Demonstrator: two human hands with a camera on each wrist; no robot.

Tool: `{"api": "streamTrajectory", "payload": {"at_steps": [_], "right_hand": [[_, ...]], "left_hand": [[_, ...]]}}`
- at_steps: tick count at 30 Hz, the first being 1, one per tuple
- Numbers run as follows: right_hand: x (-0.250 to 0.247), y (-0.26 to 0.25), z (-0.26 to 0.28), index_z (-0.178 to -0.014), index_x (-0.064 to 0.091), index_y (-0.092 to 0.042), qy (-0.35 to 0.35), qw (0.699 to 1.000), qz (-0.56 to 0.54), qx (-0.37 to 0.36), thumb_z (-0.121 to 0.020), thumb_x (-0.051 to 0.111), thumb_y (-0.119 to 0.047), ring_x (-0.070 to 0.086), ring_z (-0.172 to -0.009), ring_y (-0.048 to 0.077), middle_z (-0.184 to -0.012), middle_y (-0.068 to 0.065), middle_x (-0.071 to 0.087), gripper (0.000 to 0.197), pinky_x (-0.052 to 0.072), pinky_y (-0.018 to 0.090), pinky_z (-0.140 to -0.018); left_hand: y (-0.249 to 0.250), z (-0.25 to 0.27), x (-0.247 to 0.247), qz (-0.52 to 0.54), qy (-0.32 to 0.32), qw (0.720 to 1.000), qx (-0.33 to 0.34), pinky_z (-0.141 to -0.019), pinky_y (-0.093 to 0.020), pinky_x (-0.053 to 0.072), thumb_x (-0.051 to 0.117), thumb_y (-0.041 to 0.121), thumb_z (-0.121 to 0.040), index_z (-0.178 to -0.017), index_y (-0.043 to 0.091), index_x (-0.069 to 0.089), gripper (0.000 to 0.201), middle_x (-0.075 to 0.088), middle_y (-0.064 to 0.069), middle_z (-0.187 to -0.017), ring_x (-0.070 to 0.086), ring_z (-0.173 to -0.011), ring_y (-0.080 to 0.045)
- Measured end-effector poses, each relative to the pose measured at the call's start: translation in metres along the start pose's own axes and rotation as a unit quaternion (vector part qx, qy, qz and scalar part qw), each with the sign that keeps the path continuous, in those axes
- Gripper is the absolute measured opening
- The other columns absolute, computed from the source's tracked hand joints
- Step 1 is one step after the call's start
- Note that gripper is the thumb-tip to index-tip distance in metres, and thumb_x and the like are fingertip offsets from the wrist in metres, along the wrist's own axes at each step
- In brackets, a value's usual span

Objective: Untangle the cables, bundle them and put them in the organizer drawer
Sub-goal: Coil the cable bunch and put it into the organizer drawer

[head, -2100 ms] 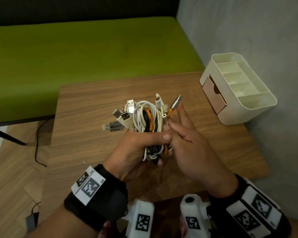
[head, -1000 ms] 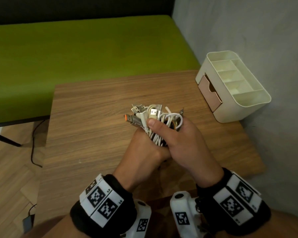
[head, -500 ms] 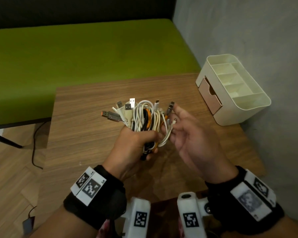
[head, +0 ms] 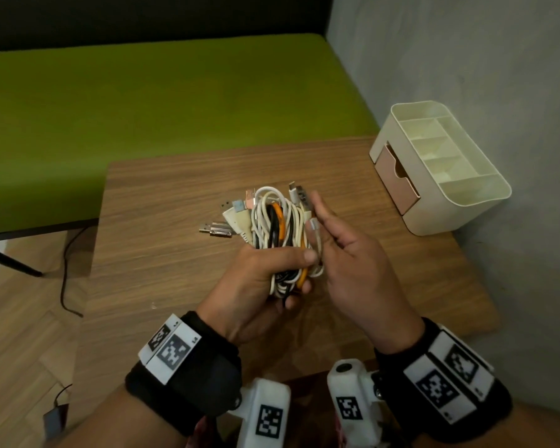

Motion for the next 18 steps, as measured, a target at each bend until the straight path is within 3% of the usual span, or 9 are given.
{"api": "streamTrajectory", "payload": {"at_steps": [2, 4, 5, 9, 11, 13, 14, 16, 18], "right_hand": [[0.001, 0.001, 0.0, -0.143, 0.044, -0.042, -0.012, 1.0, -0.003, 0.005, -0.099, 0.05, -0.04, 0.048, -0.117, -0.02, -0.142, -0.021, 0.051, 0.044, 0.044, 0.003, -0.089], [0.001, 0.002, -0.001, -0.143, 0.043, -0.044, -0.011, 1.0, 0.016, -0.006, -0.096, 0.048, -0.048, 0.041, -0.133, -0.01, -0.149, -0.019, 0.044, 0.047, 0.039, 0.016, -0.108], [0.001, 0.004, -0.002, -0.144, 0.042, -0.044, -0.008, 0.999, 0.032, -0.012, -0.096, 0.047, -0.051, 0.04, -0.134, -0.007, -0.151, -0.019, 0.042, 0.049, 0.039, 0.019, -0.11], [-0.006, 0.013, -0.005, -0.136, 0.05, -0.035, 0.05, 0.996, 0.043, 0.063, -0.081, 0.053, -0.066, 0.059, -0.105, -0.002, -0.126, -0.014, 0.054, 0.063, 0.049, 0.016, -0.078], [-0.004, 0.016, -0.006, -0.112, 0.062, -0.025, 0.051, 0.995, -0.036, 0.084, -0.084, 0.058, -0.059, 0.067, -0.085, 0.006, -0.1, -0.008, 0.068, 0.044, 0.051, 0.023, -0.066], [0.003, 0.017, -0.007, -0.096, 0.064, -0.015, 0.023, 0.985, -0.149, 0.088, -0.095, 0.056, -0.038, 0.065, -0.067, 0.013, -0.08, 0.001, 0.069, 0.025, 0.049, 0.027, -0.055], [0.006, 0.016, -0.006, -0.095, 0.063, -0.01, 0.002, 0.972, -0.219, 0.09, -0.097, 0.055, -0.028, 0.065, -0.066, 0.016, -0.079, 0.007, 0.068, 0.019, 0.051, 0.027, -0.053], [0.01, 0.01, -0.004, -0.104, 0.062, -0.004, -0.063, 0.941, -0.322, 0.08, -0.091, 0.061, -0.015, 0.07, -0.079, 0.023, -0.09, 0.014, 0.069, 0.018, 0.057, 0.028, -0.065], [0.014, 0.005, -0.002, -0.112, 0.061, -0.003, -0.118, 0.936, -0.329, 0.047, -0.082, 0.065, -0.007, 0.071, -0.091, 0.026, -0.099, 0.013, 0.07, 0.031, 0.058, 0.029, -0.077]], "left_hand": [[0.0, 0.001, 0.002, 0.017, -0.01, 1.0, -0.002, -0.032, -0.017, 0.036, 0.075, 0.011, -0.064, -0.095, 0.004, 0.063, 0.034, 0.058, -0.013, -0.071, 0.054, -0.047, -0.014], [0.003, -0.001, 0.001, -0.013, -0.005, 1.0, 0.02, -0.032, -0.018, 0.034, 0.074, 0.006, -0.065, -0.092, 0.005, 0.064, 0.028, 0.056, -0.014, -0.069, 0.051, -0.044, -0.015], [0.006, -0.001, 0.001, -0.035, 0.002, 0.999, 0.035, -0.032, -0.018, 0.033, 0.072, 0.003, -0.067, -0.089, 0.006, 0.064, 0.023, 0.055, -0.014, -0.068, 0.05, -0.042, -0.016], [0.01, -0.002, -0.002, -0.072, 0.033, 0.995, 0.069, -0.032, -0.019, 0.031, 0.067, 0.001, -0.071, -0.085, 0.003, 0.061, 0.015, 0.054, -0.015, -0.067, 0.045, -0.039, -0.017], [0.011, -0.003, -0.005, -0.061, 0.055, 0.994, 0.078, -0.032, -0.018, 0.031, 0.065, 0.0, -0.073, -0.09, 0.003, 0.061, 0.017, 0.055, -0.014, -0.067, 0.045, -0.039, -0.017], [0.012, -0.007, -0.012, -0.03, 0.093, 0.992, 0.074, -0.031, -0.018, 0.03, 0.065, 0.003, -0.072, -0.089, 0.004, 0.061, 0.018, 0.055, -0.013, -0.067, 0.045, -0.039, -0.015], [0.013, -0.009, -0.017, -0.008, 0.113, 0.991, 0.067, -0.03, -0.017, 0.029, 0.066, 0.004, -0.071, -0.087, 0.004, 0.061, 0.017, 0.054, -0.013, -0.067, 0.045, -0.04, -0.014], [0.015, -0.01, -0.025, 0.036, 0.135, 0.989, 0.055, -0.03, -0.017, 0.031, 0.068, 0.005, -0.07, -0.084, 0.004, 0.061, 0.016, 0.053, -0.011, -0.067, 0.045, -0.042, -0.012], [0.018, -0.01, -0.028, 0.061, 0.14, 0.987, 0.055, -0.032, -0.017, 0.032, 0.067, 0.008, -0.07, -0.081, 0.005, 0.063, 0.012, 0.054, -0.01, -0.067, 0.045, -0.044, -0.011]]}}
Point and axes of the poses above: each hand's wrist, its own z-axis away from the middle knuckle, its own x-axis out of the palm, y = z × x, the point moved 4 cm from there along -z, towards the middle knuckle
